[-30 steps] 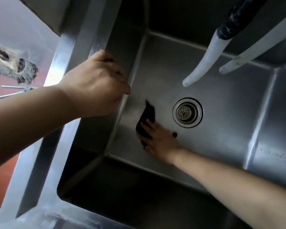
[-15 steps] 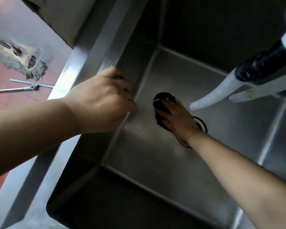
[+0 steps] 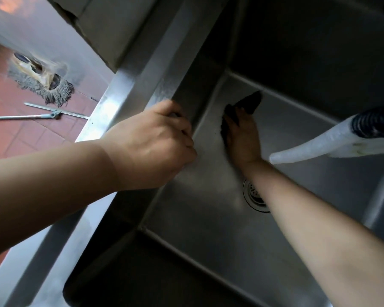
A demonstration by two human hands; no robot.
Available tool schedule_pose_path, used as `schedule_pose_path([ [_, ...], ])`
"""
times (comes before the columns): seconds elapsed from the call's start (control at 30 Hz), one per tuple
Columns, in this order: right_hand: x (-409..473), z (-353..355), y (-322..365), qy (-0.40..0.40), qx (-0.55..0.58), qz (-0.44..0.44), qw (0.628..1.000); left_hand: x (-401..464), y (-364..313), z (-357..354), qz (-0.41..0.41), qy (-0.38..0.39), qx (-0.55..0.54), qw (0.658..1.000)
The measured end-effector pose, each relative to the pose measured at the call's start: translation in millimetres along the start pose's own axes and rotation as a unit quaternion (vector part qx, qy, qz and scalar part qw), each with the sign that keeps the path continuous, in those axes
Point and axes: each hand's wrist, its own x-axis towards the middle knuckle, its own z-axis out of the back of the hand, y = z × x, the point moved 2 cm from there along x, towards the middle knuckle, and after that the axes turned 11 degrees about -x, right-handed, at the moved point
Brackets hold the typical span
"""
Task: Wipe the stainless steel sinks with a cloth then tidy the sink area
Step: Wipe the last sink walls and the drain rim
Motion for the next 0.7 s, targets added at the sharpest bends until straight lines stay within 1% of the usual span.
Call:
schedule_pose_path([
  [0.03,-14,-11,18,0.020,0.015,0.035,0.999,0,-1,0,-0.002,-0.002,-0.002,1.000],
  [0.13,-65,-25,56,0.029,0.041,0.136,0.989,1,-3,2,-0.007,-0.004,-0.002,1.000],
  [0.17,-80,-28,61,0.035,0.037,0.170,0.984,1,-3,3,-0.005,-0.002,0.000,1.000],
  [0.23,-98,-34,65,0.071,0.033,0.252,0.965,0,-3,2,0.002,0.002,-0.005,1.000],
  [0.3,-86,-34,53,0.078,0.016,0.303,0.950,1,-3,3,0.005,0.002,-0.012,1.000],
  [0.33,-73,-32,44,0.077,-0.002,0.302,0.950,1,-3,3,0.004,0.000,-0.013,1.000],
  [0.43,-18,-22,13,0.058,-0.044,0.253,0.965,3,-3,5,0.001,0.004,-0.013,1.000],
  [0.53,41,-2,-16,0.006,-0.060,0.161,0.985,3,-3,7,0.003,0.013,-0.021,1.000],
  [0.6,71,5,-26,-0.007,-0.056,0.088,0.995,3,-4,5,0.002,0.016,-0.019,1.000],
  [0.7,87,-1,-6,-0.008,-0.028,-0.016,0.999,4,-3,5,-0.003,0.020,-0.009,1.000],
])
